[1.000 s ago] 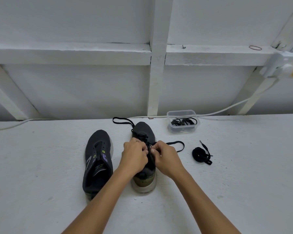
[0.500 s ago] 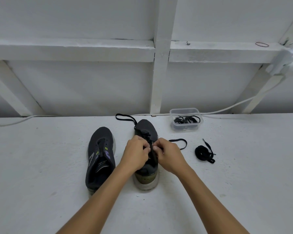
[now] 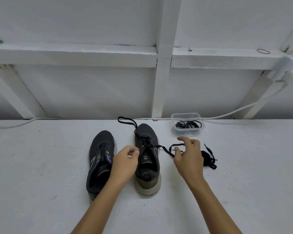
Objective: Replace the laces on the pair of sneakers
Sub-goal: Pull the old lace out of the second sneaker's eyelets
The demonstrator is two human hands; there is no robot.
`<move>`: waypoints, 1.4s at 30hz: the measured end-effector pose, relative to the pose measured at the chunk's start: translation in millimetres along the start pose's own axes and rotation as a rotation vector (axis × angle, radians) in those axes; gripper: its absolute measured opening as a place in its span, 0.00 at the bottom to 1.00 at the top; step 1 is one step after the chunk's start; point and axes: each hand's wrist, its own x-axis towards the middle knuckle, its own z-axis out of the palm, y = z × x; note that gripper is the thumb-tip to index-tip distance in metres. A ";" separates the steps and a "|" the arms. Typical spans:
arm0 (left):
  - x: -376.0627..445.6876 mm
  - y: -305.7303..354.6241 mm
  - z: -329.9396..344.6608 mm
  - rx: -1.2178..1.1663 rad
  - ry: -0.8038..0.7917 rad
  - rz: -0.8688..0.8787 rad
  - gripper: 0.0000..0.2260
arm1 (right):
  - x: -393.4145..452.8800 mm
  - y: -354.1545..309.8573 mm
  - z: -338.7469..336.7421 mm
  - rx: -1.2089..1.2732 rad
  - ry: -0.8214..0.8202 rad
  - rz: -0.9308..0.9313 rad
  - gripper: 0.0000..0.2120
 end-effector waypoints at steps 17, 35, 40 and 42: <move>21.1 16.1 10.8 -0.047 -0.086 -0.143 0.06 | -13.6 -46.8 9.5 -0.091 -0.606 0.055 0.24; 28.6 19.6 9.3 -0.007 -0.150 -0.108 0.06 | -22.2 -48.0 22.6 -0.150 -0.442 0.037 0.20; 39.7 19.8 10.3 -0.302 -0.111 -0.300 0.09 | -24.8 -46.9 22.3 -0.154 -0.436 0.068 0.19; 37.1 18.7 13.0 -0.432 -0.111 -0.399 0.10 | -25.8 -46.6 22.7 -0.146 -0.430 0.076 0.19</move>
